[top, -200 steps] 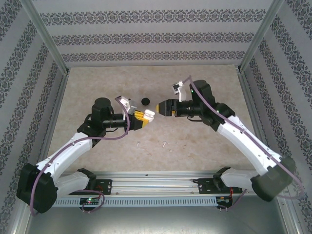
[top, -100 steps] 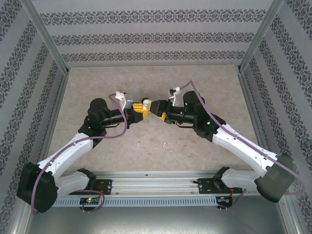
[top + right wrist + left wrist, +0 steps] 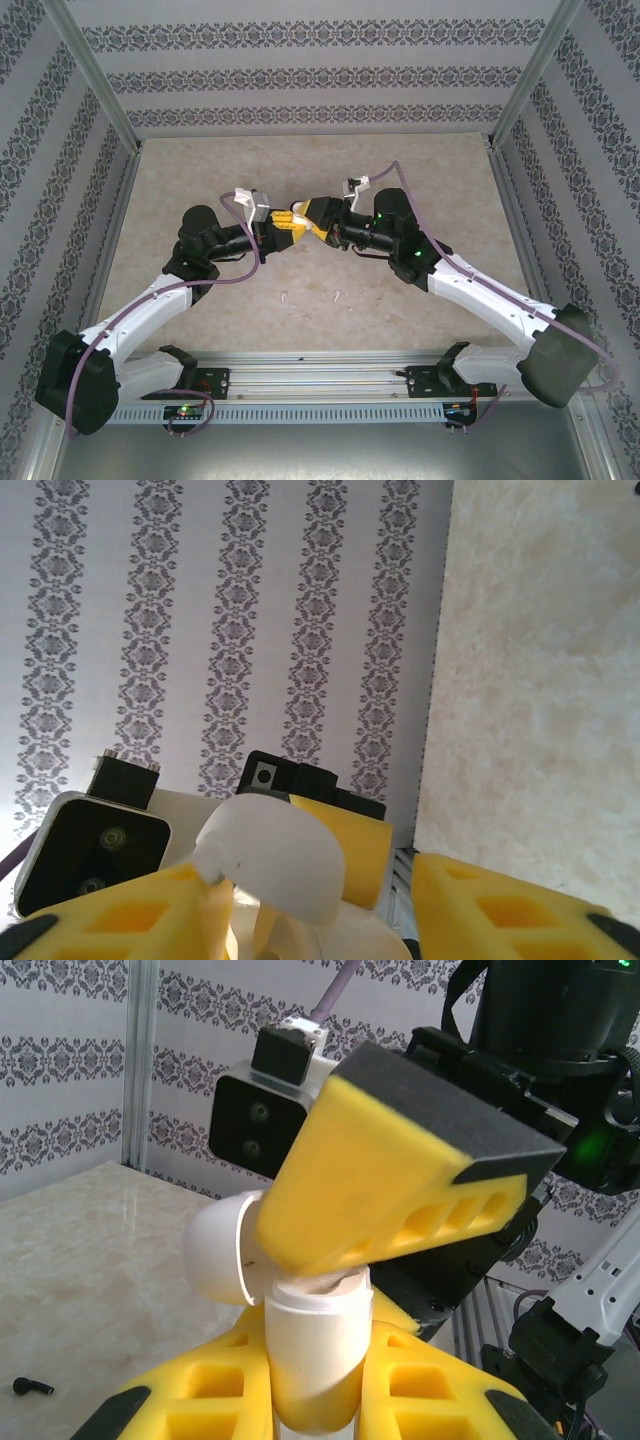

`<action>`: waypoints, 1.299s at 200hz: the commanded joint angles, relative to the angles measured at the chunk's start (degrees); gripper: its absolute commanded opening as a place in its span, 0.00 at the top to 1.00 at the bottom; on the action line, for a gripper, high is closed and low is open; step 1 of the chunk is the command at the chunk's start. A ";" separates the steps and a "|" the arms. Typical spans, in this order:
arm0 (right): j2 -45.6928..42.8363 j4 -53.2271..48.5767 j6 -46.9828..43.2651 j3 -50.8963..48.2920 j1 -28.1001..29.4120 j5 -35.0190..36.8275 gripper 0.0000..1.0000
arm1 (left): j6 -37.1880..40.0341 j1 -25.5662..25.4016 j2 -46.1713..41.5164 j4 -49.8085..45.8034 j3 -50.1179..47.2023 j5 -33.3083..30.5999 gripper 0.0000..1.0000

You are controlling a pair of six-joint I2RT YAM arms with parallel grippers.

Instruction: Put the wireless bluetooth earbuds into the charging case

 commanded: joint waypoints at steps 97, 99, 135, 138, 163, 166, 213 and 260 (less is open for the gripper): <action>2.28 3.34 2.08 0.59 1.70 0.75 0.81 | 1.11 -0.06 -2.83 -3.20 0.46 0.98 0.73; 2.24 3.39 2.01 0.58 1.73 0.83 0.81 | 1.15 -0.09 -2.90 -3.50 0.53 0.98 0.71; 0.57 0.97 -1.02 0.87 1.49 3.38 0.84 | 1.77 0.92 -4.27 -10.92 3.08 5.02 0.52; 0.36 -0.03 -1.48 1.09 1.41 3.42 0.84 | 1.68 1.14 -4.33 -11.61 3.39 5.67 0.51; -1.63 -5.16 -5.28 3.01 0.95 4.00 0.84 | -1.17 3.75 -5.35 -12.53 3.39 9.86 0.41; -1.75 -5.26 -5.39 2.99 0.95 4.08 0.84 | -1.46 3.99 -5.47 -12.34 3.30 10.17 0.41; -2.32 -3.33 -5.63 2.51 0.58 3.05 0.84 | -5.85 5.40 -4.70 -1.49 0.87 10.72 0.44; -0.98 -1.54 -4.94 2.73 1.00 1.32 0.84 | -11.05 4.96 -0.31 8.90 0.84 12.27 0.49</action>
